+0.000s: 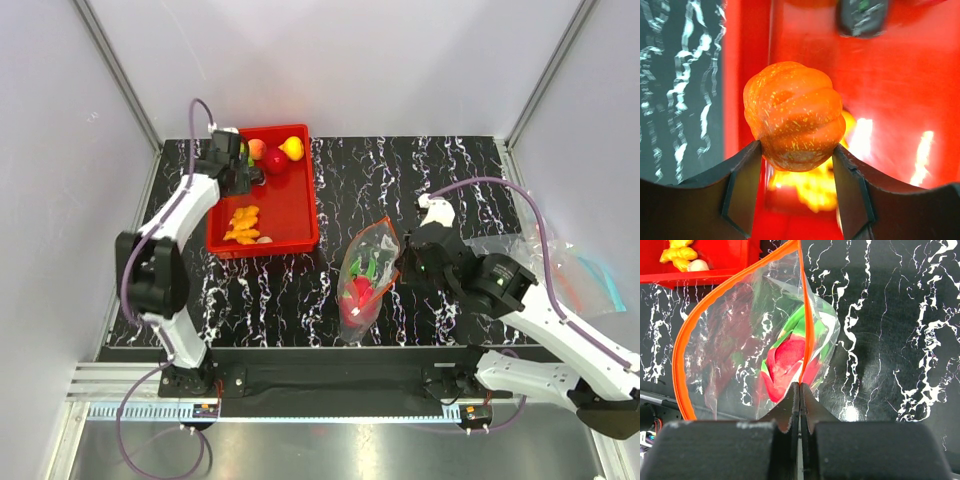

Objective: Place the food in the zip-top bag and seal the zipper
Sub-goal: Pick up the fake fruit from the bin, then place the fake fruit in the zipper food storage bag, then pick up the fake fruit from the bin, then place the fake fruit in the zipper food storage bag.

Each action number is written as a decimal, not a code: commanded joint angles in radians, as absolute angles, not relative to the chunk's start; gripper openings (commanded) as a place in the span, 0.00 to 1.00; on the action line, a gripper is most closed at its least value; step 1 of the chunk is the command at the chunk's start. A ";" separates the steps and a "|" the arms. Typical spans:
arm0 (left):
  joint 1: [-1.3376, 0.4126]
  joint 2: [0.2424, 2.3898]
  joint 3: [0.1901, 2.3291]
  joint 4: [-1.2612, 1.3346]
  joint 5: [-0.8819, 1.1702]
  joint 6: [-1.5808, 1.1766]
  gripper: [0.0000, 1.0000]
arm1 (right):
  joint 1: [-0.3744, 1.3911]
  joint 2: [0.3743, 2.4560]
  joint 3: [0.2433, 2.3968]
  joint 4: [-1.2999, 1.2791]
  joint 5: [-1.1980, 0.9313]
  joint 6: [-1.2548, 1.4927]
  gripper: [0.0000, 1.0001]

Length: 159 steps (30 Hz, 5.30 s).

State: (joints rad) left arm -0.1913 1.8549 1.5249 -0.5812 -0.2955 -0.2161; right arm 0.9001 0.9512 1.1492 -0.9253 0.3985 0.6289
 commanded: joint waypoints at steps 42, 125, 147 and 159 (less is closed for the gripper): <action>-0.966 1.273 1.302 -0.421 0.132 -0.491 0.64 | 0.893 0.976 1.292 -0.980 0.456 0.664 0.00; -0.460 1.312 1.371 -0.383 0.213 -0.428 0.39 | 0.894 0.992 1.246 -0.899 0.368 0.587 0.00; -0.962 1.193 1.272 -0.400 0.118 -0.446 0.40 | 0.893 0.956 1.200 -0.879 0.360 0.641 0.00; -1.002 1.266 1.298 -0.413 0.083 -0.420 0.99 | 0.893 0.945 1.223 -0.899 0.374 0.641 0.00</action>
State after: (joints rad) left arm -0.9974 1.2831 1.2617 -0.4522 0.1158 -0.4358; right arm 0.9001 0.9554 1.1999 -0.9115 0.3714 0.6346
